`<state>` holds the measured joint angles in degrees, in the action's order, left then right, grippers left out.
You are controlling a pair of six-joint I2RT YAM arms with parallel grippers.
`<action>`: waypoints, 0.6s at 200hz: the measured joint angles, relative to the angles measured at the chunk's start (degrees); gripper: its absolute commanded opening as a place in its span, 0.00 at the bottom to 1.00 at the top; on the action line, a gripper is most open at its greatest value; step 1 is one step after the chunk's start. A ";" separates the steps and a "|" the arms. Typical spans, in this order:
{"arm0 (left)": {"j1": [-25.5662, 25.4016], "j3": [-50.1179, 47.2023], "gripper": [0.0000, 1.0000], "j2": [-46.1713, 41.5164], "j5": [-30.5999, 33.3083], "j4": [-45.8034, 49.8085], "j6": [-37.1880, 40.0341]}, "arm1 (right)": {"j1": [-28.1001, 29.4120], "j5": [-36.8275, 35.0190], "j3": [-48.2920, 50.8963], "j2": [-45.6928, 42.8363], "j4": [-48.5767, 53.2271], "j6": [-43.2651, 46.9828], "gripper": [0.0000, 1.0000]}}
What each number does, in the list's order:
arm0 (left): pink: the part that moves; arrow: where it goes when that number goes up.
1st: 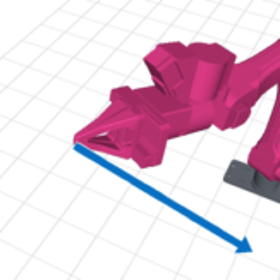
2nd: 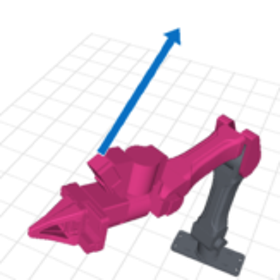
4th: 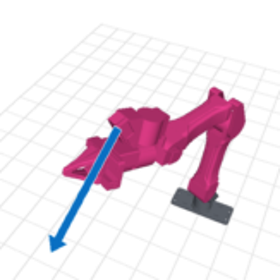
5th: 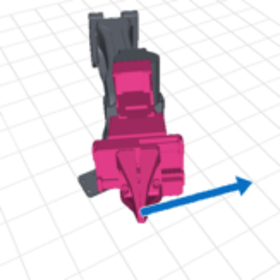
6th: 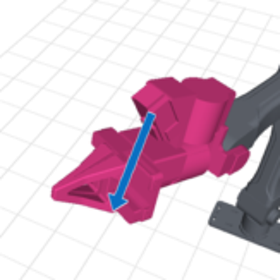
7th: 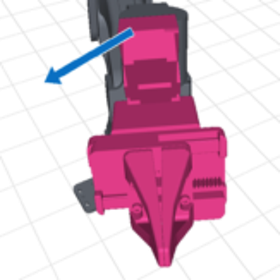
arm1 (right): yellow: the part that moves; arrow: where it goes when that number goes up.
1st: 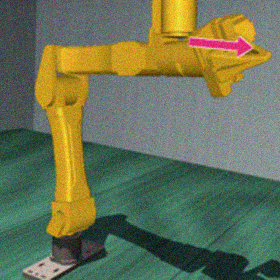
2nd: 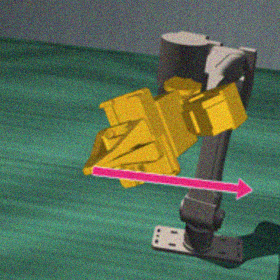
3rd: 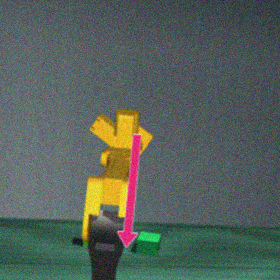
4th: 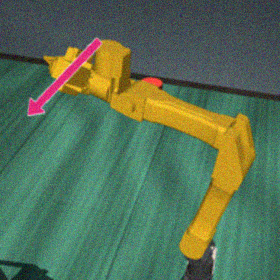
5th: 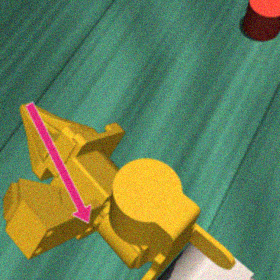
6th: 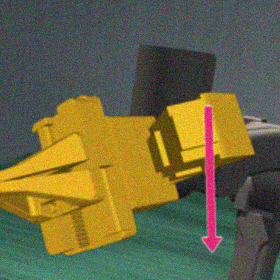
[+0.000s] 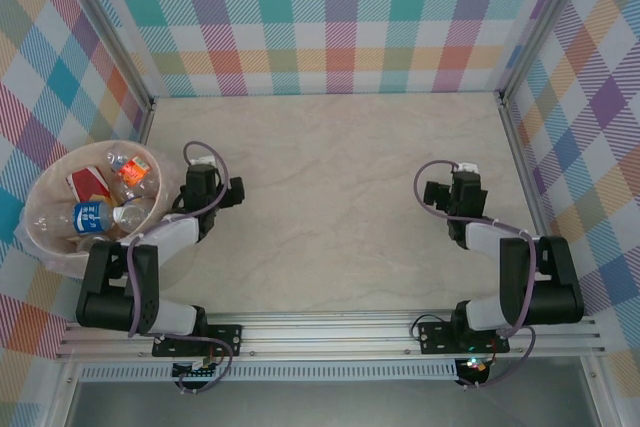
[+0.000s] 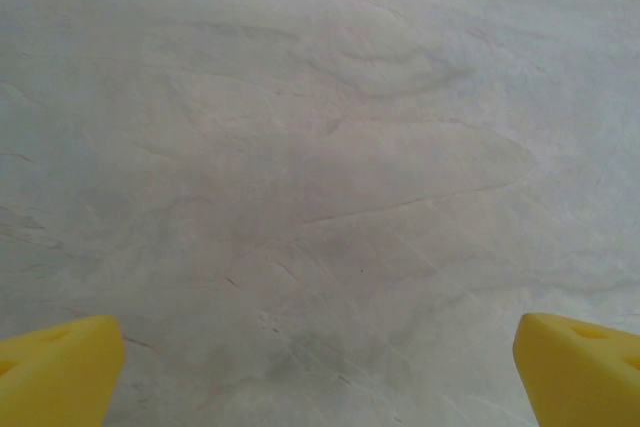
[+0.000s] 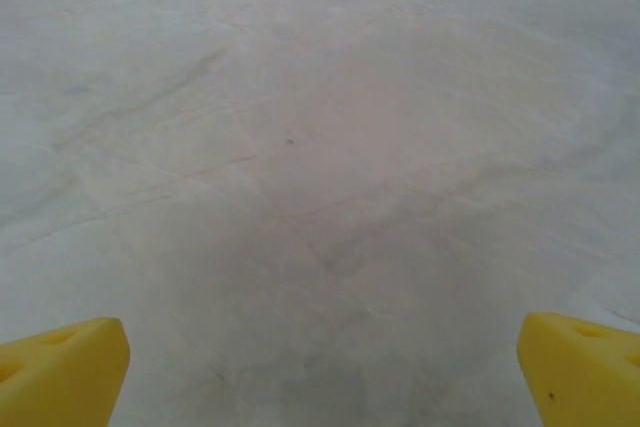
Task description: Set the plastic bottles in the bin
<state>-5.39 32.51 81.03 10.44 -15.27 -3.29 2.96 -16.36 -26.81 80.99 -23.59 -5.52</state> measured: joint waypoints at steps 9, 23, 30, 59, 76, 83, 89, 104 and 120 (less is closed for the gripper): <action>0.28 -1.20 1.00 1.38 -0.92 -2.29 0.31 | -0.07 1.38 0.00 0.52 -1.70 0.68 1.00; 0.68 -1.51 1.00 3.63 -2.34 -4.52 1.31 | -0.35 3.93 0.11 1.42 -5.62 1.68 1.00; 0.72 -1.55 1.00 4.31 -2.58 -6.16 1.77 | -0.39 5.29 0.35 2.10 -8.37 2.10 1.00; 0.72 -3.67 1.00 6.45 -3.52 -16.13 3.19 | -0.55 10.01 3.26 5.88 -18.47 3.85 1.00; 0.72 -6.60 1.00 7.48 -3.85 -22.80 3.54 | -0.81 11.52 3.96 7.08 -19.23 4.13 1.00; 0.72 -7.52 1.00 7.87 -3.48 -23.91 3.52 | -1.07 11.87 3.96 7.17 -19.45 4.13 1.00; 0.72 -8.22 1.00 8.24 -3.02 -24.79 3.52 | -1.29 12.15 3.96 7.19 -19.98 4.13 1.00; 0.70 -8.92 1.00 8.66 -1.53 -25.90 3.43 | -1.57 12.59 3.93 7.19 -21.09 4.13 1.00; 0.70 -9.03 1.00 8.66 -0.28 -27.85 3.32 | -1.57 12.81 3.93 7.19 -21.62 4.13 1.00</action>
<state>-4.69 23.49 89.69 10.15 -43.11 0.03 1.39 -3.55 -22.87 88.18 -45.21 -1.39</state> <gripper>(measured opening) 0.999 0.996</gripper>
